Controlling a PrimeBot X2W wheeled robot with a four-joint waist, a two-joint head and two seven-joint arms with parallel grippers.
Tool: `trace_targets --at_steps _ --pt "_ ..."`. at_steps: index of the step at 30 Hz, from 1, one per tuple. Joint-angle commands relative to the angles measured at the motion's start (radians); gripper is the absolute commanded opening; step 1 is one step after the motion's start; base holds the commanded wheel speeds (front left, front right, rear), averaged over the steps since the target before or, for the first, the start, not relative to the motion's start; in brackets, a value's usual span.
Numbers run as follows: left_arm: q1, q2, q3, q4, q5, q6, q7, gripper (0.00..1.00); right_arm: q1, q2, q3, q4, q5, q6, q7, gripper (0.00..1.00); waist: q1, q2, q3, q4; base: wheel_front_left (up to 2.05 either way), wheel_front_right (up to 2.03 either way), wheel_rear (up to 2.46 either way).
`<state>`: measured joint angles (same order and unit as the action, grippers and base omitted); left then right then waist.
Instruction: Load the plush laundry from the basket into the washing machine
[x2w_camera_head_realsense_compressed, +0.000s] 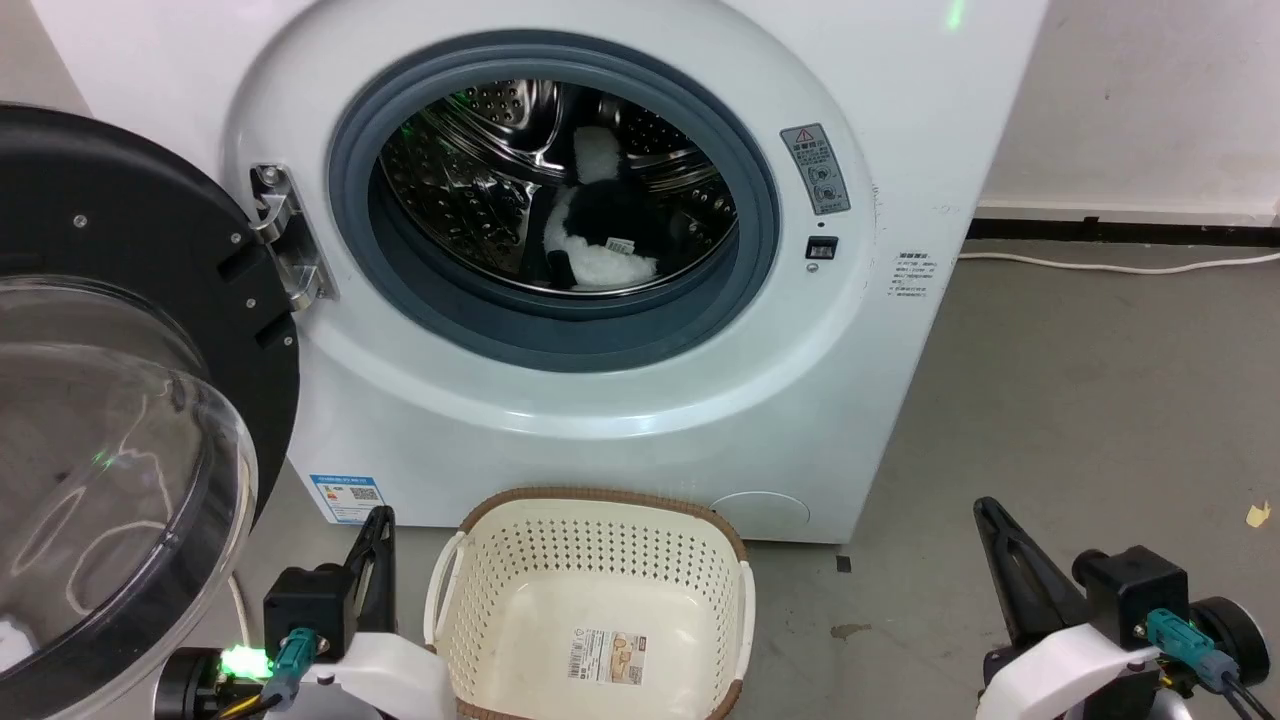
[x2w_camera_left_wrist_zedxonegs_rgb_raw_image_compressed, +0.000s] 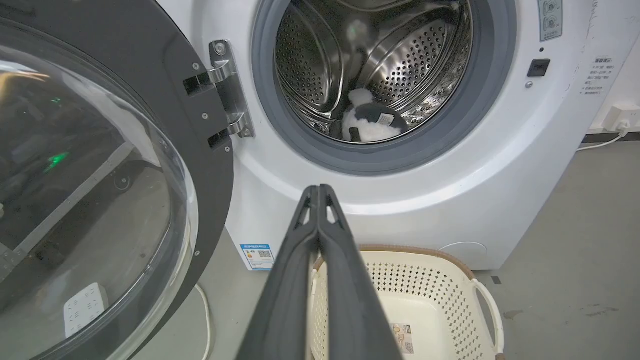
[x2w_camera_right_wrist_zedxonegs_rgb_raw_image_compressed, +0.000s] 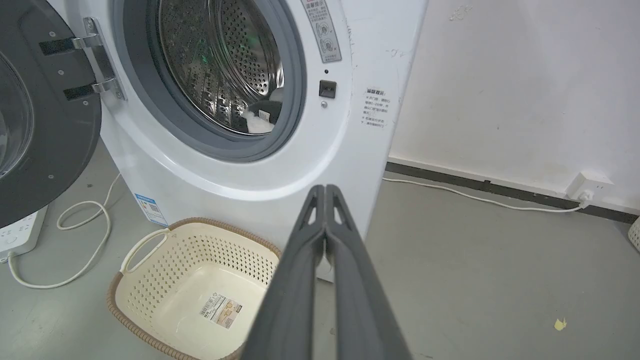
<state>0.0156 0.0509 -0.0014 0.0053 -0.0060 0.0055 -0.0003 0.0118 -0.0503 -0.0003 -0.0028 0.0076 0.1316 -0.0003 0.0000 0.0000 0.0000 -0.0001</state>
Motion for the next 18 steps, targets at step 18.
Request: trace_targets --at_steps 18 --pt "-0.016 -0.001 0.001 -0.005 0.006 -0.005 0.000 0.00 -0.012 0.000 0.000 0.003 -0.008 -0.001 0.000 0.00 0.0000 0.0000 0.000 0.000 0.00 0.00 0.00"
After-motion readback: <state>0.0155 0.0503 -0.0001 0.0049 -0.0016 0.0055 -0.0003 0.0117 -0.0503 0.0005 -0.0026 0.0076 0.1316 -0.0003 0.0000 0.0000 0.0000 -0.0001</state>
